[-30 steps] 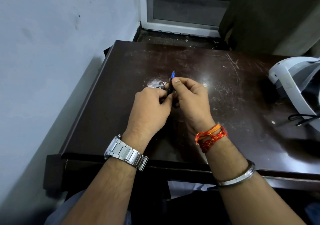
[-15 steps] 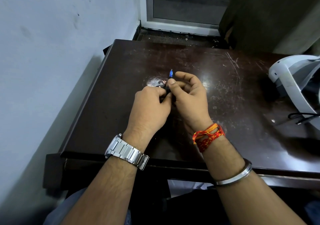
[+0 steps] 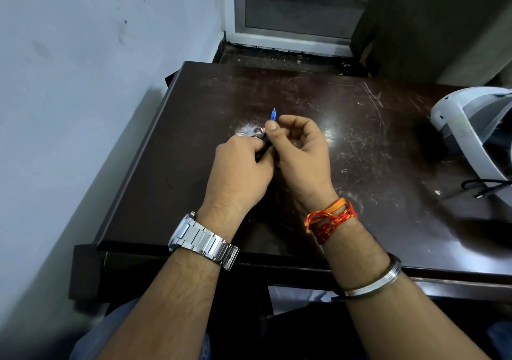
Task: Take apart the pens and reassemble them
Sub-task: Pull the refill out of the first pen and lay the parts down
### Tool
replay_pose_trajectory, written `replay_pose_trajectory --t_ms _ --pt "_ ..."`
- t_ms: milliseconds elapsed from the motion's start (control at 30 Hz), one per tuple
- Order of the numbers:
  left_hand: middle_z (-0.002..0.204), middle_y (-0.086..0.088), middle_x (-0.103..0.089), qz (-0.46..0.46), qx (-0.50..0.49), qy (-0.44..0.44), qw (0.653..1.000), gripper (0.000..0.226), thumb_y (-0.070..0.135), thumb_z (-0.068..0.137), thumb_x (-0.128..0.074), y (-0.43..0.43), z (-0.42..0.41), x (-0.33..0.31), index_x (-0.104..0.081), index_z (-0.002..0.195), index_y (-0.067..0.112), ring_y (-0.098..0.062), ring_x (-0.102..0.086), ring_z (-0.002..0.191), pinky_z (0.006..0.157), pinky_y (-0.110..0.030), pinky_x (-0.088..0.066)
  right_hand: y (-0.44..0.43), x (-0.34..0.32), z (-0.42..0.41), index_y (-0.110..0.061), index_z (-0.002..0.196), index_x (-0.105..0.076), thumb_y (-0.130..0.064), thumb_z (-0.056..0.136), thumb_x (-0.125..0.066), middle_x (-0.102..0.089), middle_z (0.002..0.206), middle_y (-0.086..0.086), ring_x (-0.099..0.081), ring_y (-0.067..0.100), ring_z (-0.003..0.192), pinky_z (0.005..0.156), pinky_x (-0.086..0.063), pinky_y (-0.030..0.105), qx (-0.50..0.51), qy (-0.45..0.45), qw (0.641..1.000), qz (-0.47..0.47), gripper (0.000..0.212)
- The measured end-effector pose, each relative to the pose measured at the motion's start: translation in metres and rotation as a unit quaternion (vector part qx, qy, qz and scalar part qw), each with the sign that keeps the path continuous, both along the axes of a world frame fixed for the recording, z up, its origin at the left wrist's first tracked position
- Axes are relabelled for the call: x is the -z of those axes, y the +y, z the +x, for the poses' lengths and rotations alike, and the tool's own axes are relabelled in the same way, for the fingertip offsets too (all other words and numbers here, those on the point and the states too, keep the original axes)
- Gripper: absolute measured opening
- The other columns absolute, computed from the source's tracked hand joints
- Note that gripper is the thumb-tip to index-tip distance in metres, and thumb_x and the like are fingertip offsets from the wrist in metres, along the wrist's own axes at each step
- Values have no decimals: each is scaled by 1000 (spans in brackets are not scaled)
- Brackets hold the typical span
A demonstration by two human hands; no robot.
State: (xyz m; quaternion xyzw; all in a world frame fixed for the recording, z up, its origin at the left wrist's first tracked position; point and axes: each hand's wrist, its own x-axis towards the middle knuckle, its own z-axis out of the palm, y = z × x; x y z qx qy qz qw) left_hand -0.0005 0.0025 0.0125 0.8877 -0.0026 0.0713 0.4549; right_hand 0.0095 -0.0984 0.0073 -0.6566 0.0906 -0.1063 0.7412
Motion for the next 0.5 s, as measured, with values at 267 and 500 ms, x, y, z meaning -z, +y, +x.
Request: replay_pose_trajectory --t_ms 267,500 --pt "38 14 -51 -7 5 1 1000 23 23 91 -68 0 -1 -1 -73 69 17 6 -53 43 40 -5 -32 -1 0 0 -15 103 -62 -14 91 -70 -66 88 0 -62 10 78 74 -54 27 -2 -2 1000 5 14" --pt "49 11 -58 -7 4 -3 1000 20 27 92 -69 -1 -2 -1 -78 77 18 6 -57 49 43 -5 -35 -1 1 1 -17 102 -61 -11 99 -56 -72 92 6 -65 14 80 76 -56 35 -9 8 1000 17 9"
